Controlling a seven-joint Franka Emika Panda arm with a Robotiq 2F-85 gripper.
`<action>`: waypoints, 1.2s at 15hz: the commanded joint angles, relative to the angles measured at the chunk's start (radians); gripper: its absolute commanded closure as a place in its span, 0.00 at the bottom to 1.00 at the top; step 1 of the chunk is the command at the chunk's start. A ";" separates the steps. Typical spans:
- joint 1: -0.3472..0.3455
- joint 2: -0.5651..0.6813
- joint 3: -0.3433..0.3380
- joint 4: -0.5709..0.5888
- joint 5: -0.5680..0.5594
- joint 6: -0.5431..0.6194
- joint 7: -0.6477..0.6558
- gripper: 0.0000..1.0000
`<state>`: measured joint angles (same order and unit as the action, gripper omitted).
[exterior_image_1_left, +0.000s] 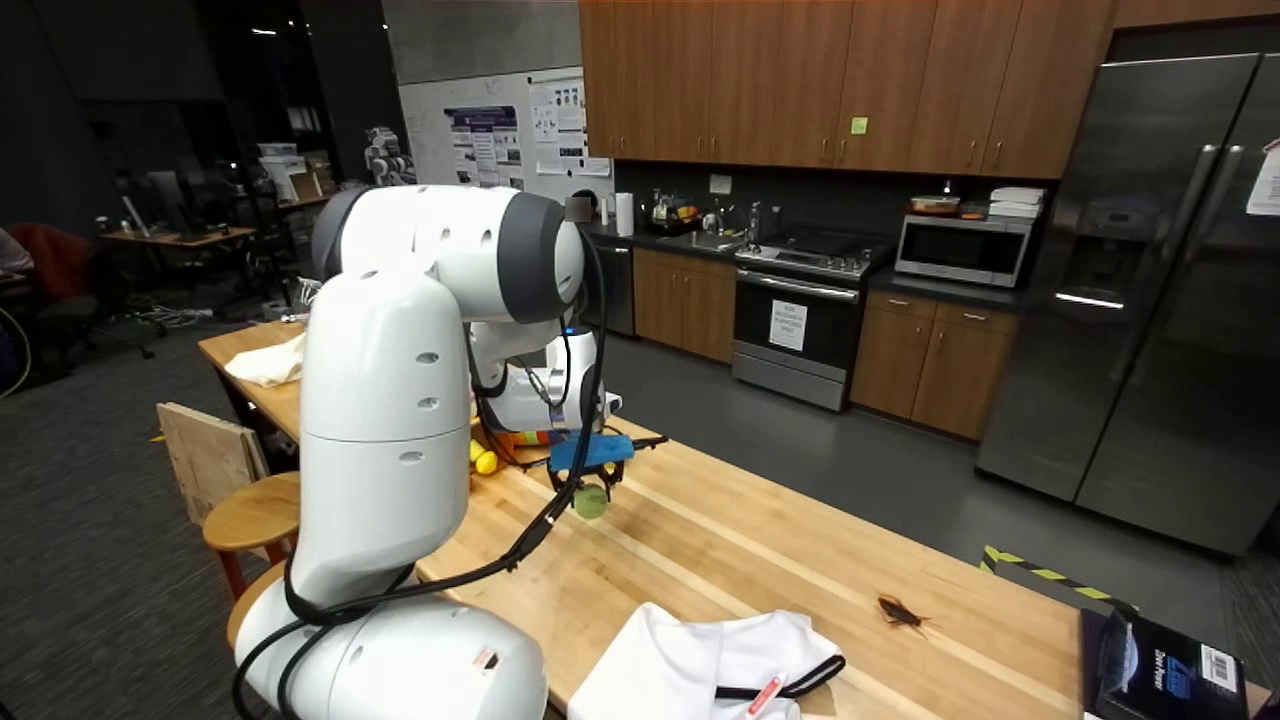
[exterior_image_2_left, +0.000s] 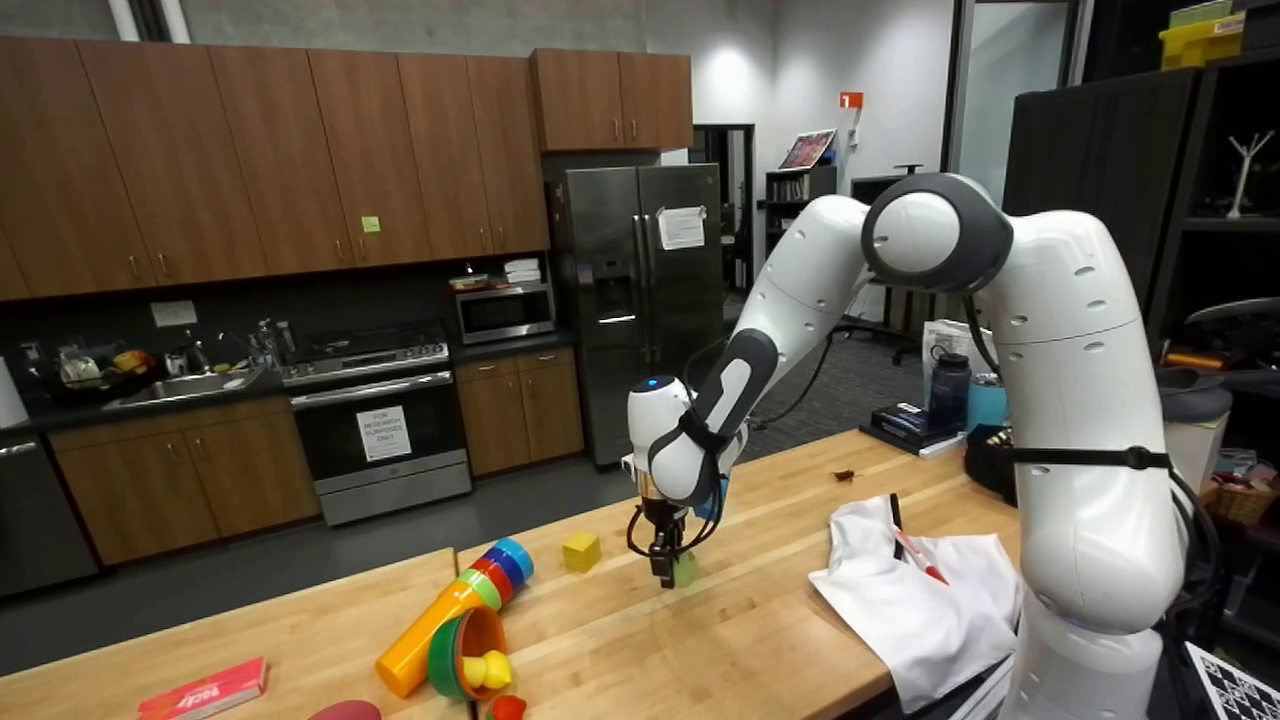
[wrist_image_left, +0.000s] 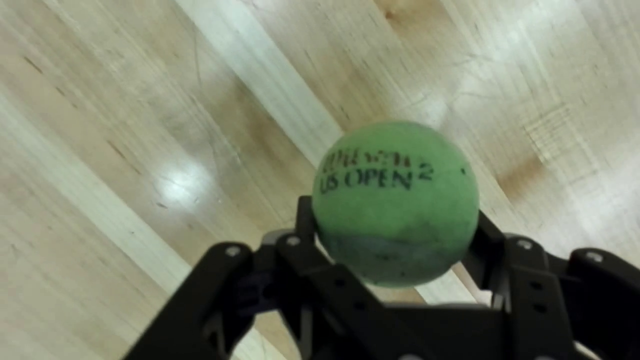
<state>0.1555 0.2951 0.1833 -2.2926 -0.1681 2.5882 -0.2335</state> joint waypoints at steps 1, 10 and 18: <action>-0.045 -0.072 0.013 -0.034 0.076 -0.033 -0.068 0.58; -0.044 -0.020 -0.081 0.015 0.015 0.011 0.101 0.58; 0.080 0.131 -0.139 0.144 -0.117 0.025 0.356 0.58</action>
<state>0.1698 0.3752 0.0943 -2.2018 -0.2126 2.6062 0.0181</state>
